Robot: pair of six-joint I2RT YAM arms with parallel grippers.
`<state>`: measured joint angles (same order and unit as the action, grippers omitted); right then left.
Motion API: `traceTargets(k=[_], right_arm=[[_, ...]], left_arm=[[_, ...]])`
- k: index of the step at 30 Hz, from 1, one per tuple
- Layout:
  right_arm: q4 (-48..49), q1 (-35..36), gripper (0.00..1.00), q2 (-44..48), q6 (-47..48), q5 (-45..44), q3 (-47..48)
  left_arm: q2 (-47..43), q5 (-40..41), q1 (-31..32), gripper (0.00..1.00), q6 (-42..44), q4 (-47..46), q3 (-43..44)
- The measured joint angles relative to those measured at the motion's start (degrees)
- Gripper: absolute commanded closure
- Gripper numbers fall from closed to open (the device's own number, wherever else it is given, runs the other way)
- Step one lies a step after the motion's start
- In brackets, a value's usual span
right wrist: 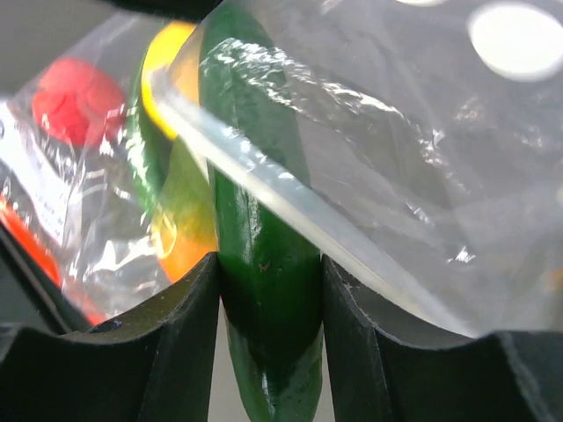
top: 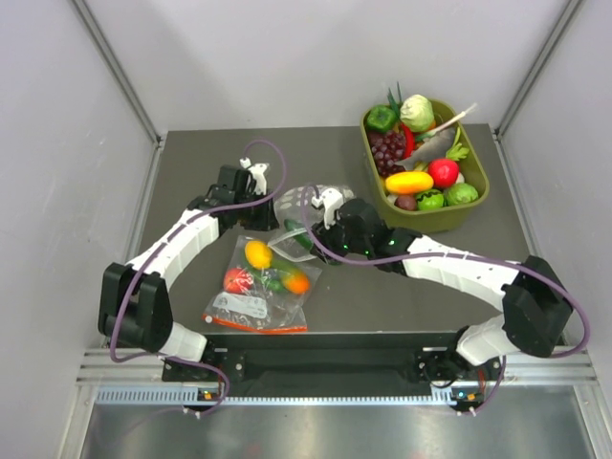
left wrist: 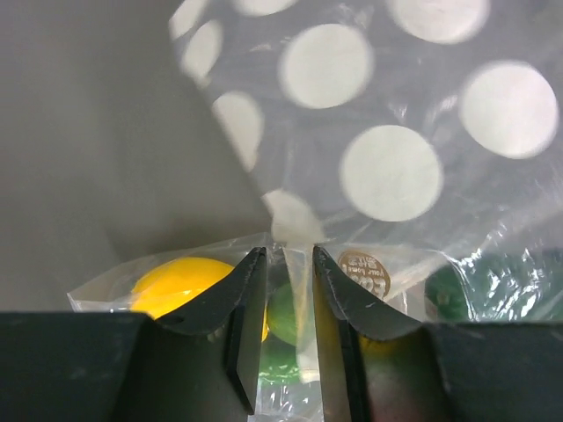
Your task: Open the zip-top bag and remove the fake food
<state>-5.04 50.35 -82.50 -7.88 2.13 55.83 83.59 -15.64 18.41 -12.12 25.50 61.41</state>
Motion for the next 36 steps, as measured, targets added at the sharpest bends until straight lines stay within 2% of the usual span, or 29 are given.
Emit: traceTargets(k=[14,21,24,25,31,33,36], right_arm=[[-17.7,3.2,0.77,1.2,2.4,5.6,-0.7],[-25.0,4.4,0.77,4.2,4.9,11.6,-0.6],[-26.4,4.4,0.76,6.6,5.4,14.1,-0.4],[-26.9,4.4,0.76,7.6,5.6,14.4,0.0],[-28.2,4.1,0.76,12.4,5.7,12.2,6.1],[-28.2,2.6,0.76,13.1,5.9,11.2,8.7],[-27.8,-3.4,0.76,13.1,6.3,10.4,12.7]], left_arm=[[0.5,-0.2,-0.1,0.71,-0.2,0.0,0.0],[0.3,0.2,-0.1,0.71,-0.2,0.0,0.0],[-0.3,0.8,-0.1,0.68,0.1,0.0,0.0],[-0.9,1.2,-0.1,0.65,0.2,0.0,0.0],[-6.1,4.5,-0.2,0.54,1.2,-0.1,0.0],[-8.7,6.0,-0.4,0.51,1.6,-0.3,0.0],[-12.7,8.3,-0.6,0.46,1.8,-1.3,-0.1]])
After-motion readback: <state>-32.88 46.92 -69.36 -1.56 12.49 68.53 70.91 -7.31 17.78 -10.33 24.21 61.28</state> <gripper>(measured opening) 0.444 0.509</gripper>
